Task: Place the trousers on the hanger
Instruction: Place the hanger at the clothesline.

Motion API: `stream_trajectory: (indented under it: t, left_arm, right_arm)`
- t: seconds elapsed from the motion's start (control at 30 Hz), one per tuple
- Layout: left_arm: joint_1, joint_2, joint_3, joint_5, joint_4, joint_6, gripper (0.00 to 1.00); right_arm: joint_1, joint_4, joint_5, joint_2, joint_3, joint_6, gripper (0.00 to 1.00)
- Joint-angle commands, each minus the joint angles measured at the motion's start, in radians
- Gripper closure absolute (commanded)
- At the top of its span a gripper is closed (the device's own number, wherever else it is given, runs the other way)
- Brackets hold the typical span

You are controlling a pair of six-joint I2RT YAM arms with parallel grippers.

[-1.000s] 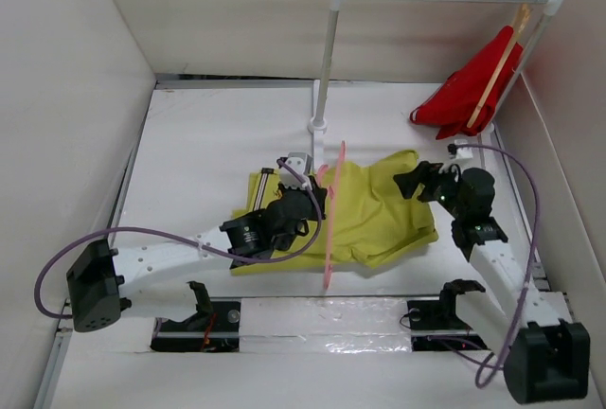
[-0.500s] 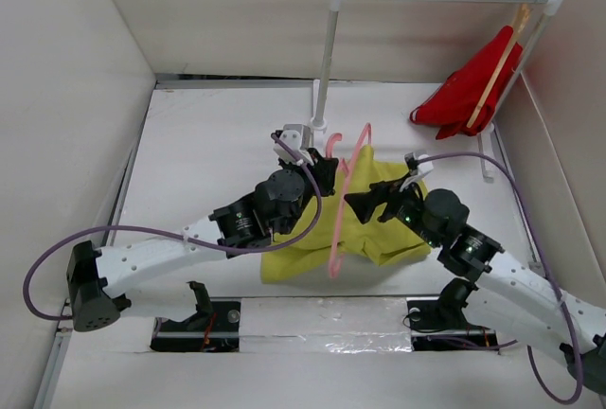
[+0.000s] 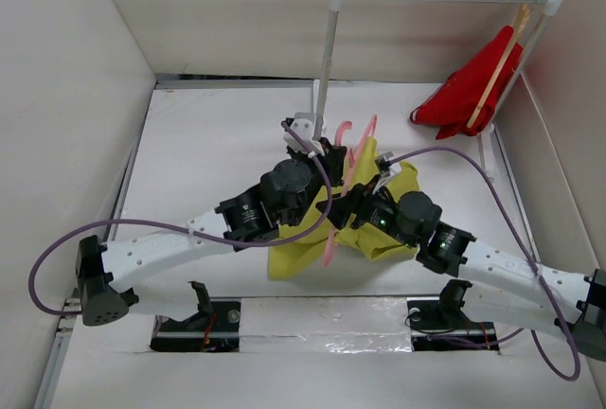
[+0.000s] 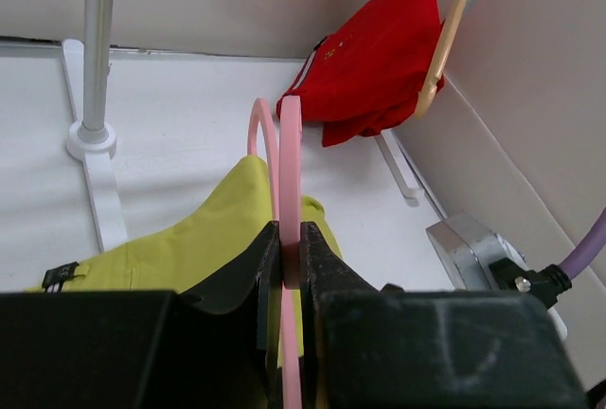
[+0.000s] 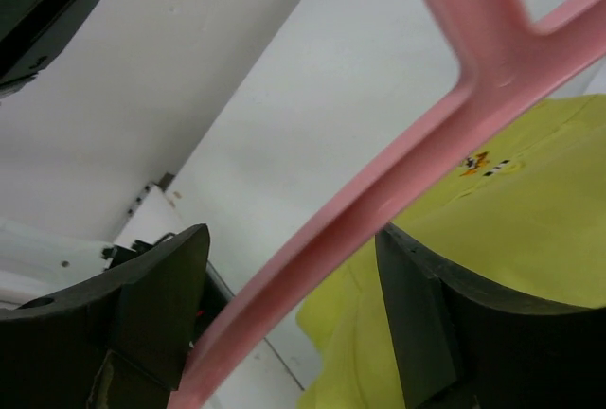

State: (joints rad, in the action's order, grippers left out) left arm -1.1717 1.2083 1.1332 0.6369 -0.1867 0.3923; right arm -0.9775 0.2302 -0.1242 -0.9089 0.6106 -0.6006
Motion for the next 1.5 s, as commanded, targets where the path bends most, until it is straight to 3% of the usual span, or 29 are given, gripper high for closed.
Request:
stream_trajectory:
  t: [0.0,0.17,0.2,0.3,0.5,0.77,0.83,0.87,0.97,1.07,1.27,1.47]
  left_arm:
    - [-0.003,-0.013,0.129,0.001,-0.235,-0.036,1.00]
    - [-0.003,0.043,0.220,-0.016,-0.247,-0.087,1.00]
    - [-0.003,0.053,0.264,-0.029,-0.256,-0.098,1.00]
    - [-0.003,0.120,0.411,-0.063,-0.214,-0.138,1.00]
    - [-0.003,0.189,0.587,-0.089,-0.124,-0.182,1.00]
    - [0.021,0.180,0.603,-0.131,-0.059,-0.185,0.98]
    - [0.043,0.178,0.591,-0.190,-0.063,-0.167,0.86]
    - [0.056,0.183,0.596,-0.203,-0.059,-0.153,0.73]
    - [0.056,0.183,0.606,-0.204,-0.040,-0.150,0.57]
    - [0.056,0.181,0.602,-0.209,-0.045,-0.155,0.46]
    - [0.056,0.137,0.557,-0.195,-0.053,-0.167,0.38]
    - [0.056,0.034,0.410,-0.161,-0.085,-0.158,0.37]
  right_arm:
    - [-0.035,0.103,-0.043,0.005,-0.008,-0.071,0.33]
    - [-0.055,0.121,-0.081,0.031,0.008,-0.085,0.57]
    - [-0.055,0.133,-0.083,0.034,0.017,-0.100,0.67]
    - [-0.055,0.149,-0.075,0.039,0.072,-0.108,0.84]
    - [-0.046,0.149,-0.057,0.057,0.152,-0.087,1.00]
    - [0.048,0.217,0.072,0.099,0.144,-0.157,1.00]
    - [0.109,0.253,0.163,0.087,0.141,-0.211,1.00]
    - [0.129,0.291,0.190,0.081,0.140,-0.232,1.00]
    - [0.212,0.366,0.296,0.041,0.149,-0.304,1.00]
    - [0.273,0.432,0.360,0.013,0.162,-0.357,1.00]
    - [0.368,0.417,0.394,-0.027,0.245,-0.386,1.00]
    - [0.531,0.442,0.474,-0.103,0.294,-0.436,1.00]
